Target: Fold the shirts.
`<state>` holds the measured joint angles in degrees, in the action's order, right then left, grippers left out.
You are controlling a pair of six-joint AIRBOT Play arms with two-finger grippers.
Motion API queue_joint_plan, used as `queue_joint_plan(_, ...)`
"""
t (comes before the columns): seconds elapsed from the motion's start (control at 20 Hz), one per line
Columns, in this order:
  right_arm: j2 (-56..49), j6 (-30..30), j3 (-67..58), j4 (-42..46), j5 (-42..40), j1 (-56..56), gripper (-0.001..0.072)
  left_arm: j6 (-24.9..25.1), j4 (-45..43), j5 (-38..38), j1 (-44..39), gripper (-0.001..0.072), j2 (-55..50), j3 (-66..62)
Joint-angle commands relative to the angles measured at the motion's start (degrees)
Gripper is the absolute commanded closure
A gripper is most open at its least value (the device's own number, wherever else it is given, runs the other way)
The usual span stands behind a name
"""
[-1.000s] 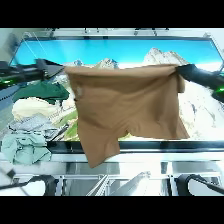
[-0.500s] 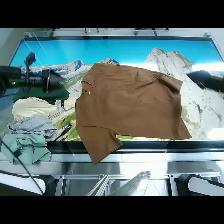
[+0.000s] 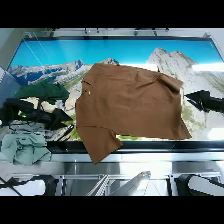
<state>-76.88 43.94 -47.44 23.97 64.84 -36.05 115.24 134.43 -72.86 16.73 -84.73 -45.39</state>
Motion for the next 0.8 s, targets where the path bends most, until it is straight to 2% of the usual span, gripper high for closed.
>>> queue_joint_plan(0.0,0.94,-0.04,0.76,-0.70,1.64,-0.31,0.0232,-0.26,-1.60,6.99,-3.93,0.0126,0.72,5.03)
queue_joint_plan(0.2,2.05,-0.44,0.76,-0.63,1.62,-0.42,0.0232,0.94,4.87,7.26,-9.60,0.0126,-1.57,4.20)
queue_joint_plan(0.35,2.08,-0.35,0.76,-0.59,1.64,-1.22,0.0232,1.51,6.60,5.35,-15.10,0.0128,-5.95,2.34)
queue_joint_plan(0.4,2.08,0.22,0.76,-0.55,1.64,-2.34,0.0232,1.70,6.60,4.46,-16.26,0.0173,-6.91,1.51)
queue_joint_plan(0.45,2.10,1.11,0.76,-0.37,1.66,-3.91,0.0232,2.60,6.60,3.61,-17.09,0.0302,-7.50,0.57)
queue_joint_plan(0.5,2.10,1.64,0.76,-0.13,2.05,-6.08,0.0232,3.21,6.58,3.10,-17.57,0.0354,-7.61,-0.17)
queue_joint_plan(0.55,2.10,2.05,0.76,0.98,2.36,-8.41,0.0231,3.34,6.58,2.51,-17.57,0.0367,-7.54,-0.81)
queue_joint_plan(0.6,2.03,2.91,0.76,3.34,2.43,-10.43,0.0231,3.98,6.54,1.99,-17.27,0.0561,-7.54,-1.27)
queue_joint_plan(0.65,1.73,4.59,0.76,6.86,2.16,-12.39,0.0231,4.55,6.58,1.84,-16.81,0.0683,-7.45,-1.38)
queue_joint_plan(0.75,0.22,8.09,0.76,14.62,2.14,-14.75,0.0230,4.85,6.54,1.73,-15.28,0.0679,-7.45,-1.22)
